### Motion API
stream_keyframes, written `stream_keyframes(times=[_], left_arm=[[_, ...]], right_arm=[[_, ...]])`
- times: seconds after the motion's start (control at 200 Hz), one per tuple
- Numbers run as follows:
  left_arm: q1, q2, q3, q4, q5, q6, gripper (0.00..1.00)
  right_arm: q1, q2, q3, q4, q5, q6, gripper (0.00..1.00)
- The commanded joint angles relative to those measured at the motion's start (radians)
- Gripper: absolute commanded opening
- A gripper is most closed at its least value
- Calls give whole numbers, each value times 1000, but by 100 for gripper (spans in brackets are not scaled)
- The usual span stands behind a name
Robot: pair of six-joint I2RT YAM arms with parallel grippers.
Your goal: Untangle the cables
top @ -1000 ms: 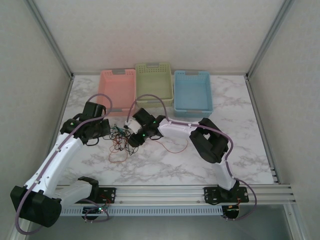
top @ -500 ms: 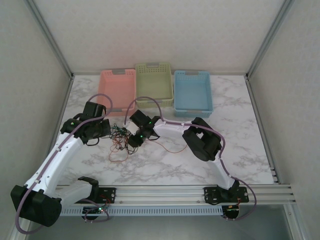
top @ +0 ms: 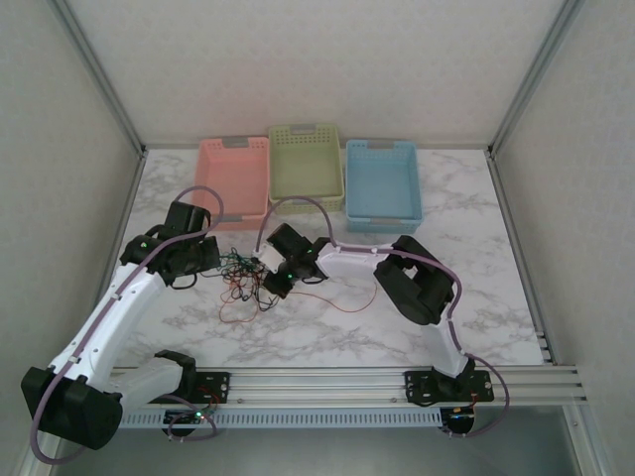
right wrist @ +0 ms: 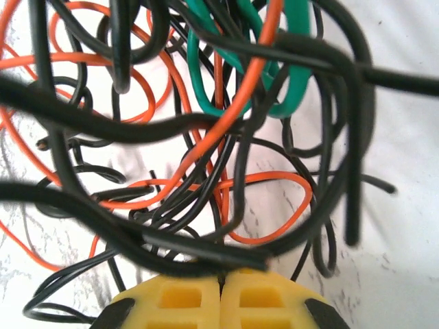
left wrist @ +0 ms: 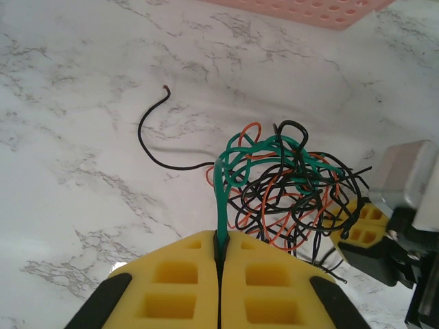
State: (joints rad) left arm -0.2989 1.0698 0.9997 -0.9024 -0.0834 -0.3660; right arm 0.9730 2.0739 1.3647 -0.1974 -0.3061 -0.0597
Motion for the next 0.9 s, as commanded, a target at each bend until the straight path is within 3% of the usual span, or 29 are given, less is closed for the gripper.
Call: stream_keyframes(times=[0.0,0.465,0.896], left_arm=[[10,3,-10,-15,18,15,0],[12,41,-7,-1,88,39,0],[12,0,-6,-15,-22,21,0]], right_arm=[[7,-53,-35,65,24,22,1],[6,-67,-68,131,116,49,0],[-37,-176,-201,253,40,89,0]])
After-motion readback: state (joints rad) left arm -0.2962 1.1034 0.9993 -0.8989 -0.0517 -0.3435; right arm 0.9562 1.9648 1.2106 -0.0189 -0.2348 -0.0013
